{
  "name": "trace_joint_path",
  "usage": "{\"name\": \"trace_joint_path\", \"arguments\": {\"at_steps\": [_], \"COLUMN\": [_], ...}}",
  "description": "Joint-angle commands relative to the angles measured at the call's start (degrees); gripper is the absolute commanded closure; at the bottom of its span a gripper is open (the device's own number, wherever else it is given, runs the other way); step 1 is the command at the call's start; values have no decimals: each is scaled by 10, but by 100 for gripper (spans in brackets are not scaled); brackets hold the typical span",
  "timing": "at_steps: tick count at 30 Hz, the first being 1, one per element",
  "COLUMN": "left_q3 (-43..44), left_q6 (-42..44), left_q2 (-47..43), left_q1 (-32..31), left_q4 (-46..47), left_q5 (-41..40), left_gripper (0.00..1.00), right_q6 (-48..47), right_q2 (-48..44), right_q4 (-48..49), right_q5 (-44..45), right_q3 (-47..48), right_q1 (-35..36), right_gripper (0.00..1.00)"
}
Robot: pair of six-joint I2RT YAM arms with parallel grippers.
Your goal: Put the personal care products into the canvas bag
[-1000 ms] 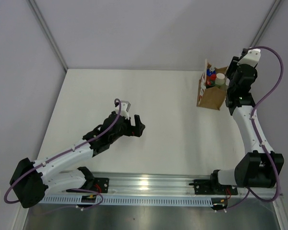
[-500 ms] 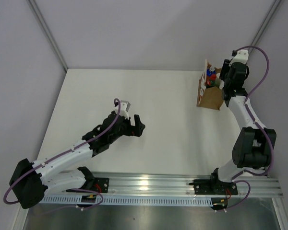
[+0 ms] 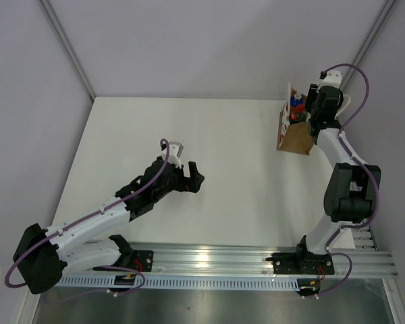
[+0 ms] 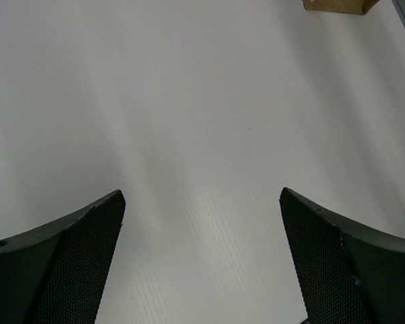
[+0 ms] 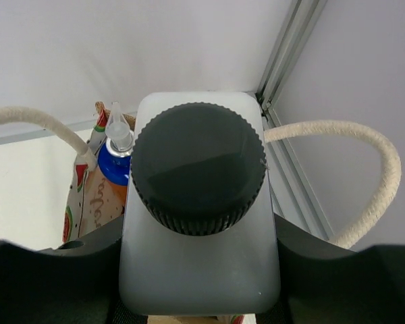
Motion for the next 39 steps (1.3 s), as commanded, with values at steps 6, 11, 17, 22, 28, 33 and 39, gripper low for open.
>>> {"name": "trace_joint_path", "arguments": {"at_steps": [6,11,17,22,28,33,39], "left_q3": [14,13,13,7,10,9,9], "left_q6": [1,-1,-4,-6,-6,-7,-6], "left_q2": [0,-1,-2,-12,-9,-10,-6], "left_q1": [3,3,3,3,3,3,3], "left_q4": [21,23,22,26,23,24,26], "left_q5": [-6,0,6,8,9,10,9], "left_gripper": [1,1,1,1,1,1,1], "right_q6": [16,28,32,39,48,62,55], "right_q2": [-30,-49,-51,-45,-38,-21,-11], "right_q4": [104,97,62,68,96,94,130], "right_q5": [23,35,50,51,39,29,32], "right_q3": [8,-26,-22,-46,-82,-87,-109], "right_q1": [8,5,5,1,-1,-5,-7], "right_gripper": [100,100,100,100,100,92,97]}}
